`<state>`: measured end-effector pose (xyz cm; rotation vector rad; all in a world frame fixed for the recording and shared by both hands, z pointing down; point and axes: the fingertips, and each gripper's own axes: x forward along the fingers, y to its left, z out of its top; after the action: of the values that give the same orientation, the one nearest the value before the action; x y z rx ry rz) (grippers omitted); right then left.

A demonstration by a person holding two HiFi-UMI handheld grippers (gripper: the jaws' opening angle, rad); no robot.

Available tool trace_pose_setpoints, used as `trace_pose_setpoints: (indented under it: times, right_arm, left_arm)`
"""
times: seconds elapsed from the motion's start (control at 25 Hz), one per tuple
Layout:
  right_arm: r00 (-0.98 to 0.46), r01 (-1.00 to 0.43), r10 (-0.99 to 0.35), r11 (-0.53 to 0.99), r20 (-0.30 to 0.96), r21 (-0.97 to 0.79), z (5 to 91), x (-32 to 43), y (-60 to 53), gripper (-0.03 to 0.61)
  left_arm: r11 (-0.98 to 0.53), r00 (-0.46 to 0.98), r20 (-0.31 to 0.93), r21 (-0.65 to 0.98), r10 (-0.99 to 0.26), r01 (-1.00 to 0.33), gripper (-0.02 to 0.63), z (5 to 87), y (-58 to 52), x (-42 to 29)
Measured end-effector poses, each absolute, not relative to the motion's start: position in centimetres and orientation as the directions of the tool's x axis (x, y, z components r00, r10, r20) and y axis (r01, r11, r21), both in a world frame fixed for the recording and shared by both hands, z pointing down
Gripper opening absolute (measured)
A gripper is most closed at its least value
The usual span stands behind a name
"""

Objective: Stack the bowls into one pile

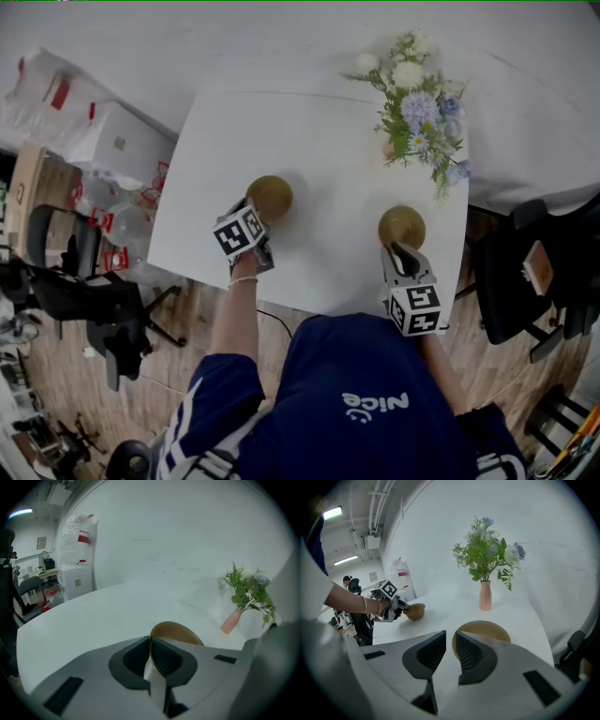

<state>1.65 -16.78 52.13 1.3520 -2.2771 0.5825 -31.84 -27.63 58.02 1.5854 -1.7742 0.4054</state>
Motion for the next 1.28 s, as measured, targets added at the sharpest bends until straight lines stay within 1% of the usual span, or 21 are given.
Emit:
trace_pose_setpoints:
  times: [0.24, 0.32, 0.48, 0.72, 0.92, 1.16, 1.28]
  right_arm:
    - [-0.437, -0.888, -0.732, 0.442, 0.523, -0.125, 51.3, 1.9, -16.8, 0.08]
    - [-0.438, -0.888, -0.735, 0.443, 0.518, -0.124, 51.1, 2.2, -16.8, 0.08]
    - [-0.439, -0.887, -0.736, 0.446, 0.516, -0.118, 51.1, 2.9, -16.4, 0.08]
    - [-0.43, -0.893, -0.74, 0.435, 0.518, -0.119, 51.2, 4.2, -15.7, 0.08]
    - [-0.425, -0.899, -0.738, 0.414, 0.524, -0.147, 51.5, 5.6, -15.0, 0.08]
    - [-0.416, -0.903, -0.737, 0.406, 0.533, -0.144, 51.8, 7.0, -13.4, 0.08]
    - [-0.41, -0.905, -0.74, 0.403, 0.533, -0.138, 51.8, 7.7, -13.0, 0.08]
  left_arm:
    - [0.156, 0.002, 0.622, 0.199, -0.783, -0.968, 0.029, 55.5, -27.6, -30.9]
    - [0.153, 0.009, 0.599, 0.218, -0.801, -0.964, 0.029, 54.5, -27.4, -30.4]
    - [0.141, 0.069, 0.584, 0.307, -0.809, -0.941, 0.029, 53.4, -26.7, -28.7]
    - [0.079, 0.148, 0.556, 0.363, -0.818, -0.929, 0.029, 51.2, -25.1, -25.2]
    - [0.041, 0.244, 0.542, 0.46, -0.804, -0.887, 0.029, 50.0, -23.6, -21.8]
    - [0.001, 0.286, 0.513, 0.489, -0.81, -0.872, 0.029, 48.6, -22.2, -18.7]
    - [-0.023, 0.331, 0.494, 0.531, -0.804, -0.847, 0.029, 48.4, -21.8, -16.8]
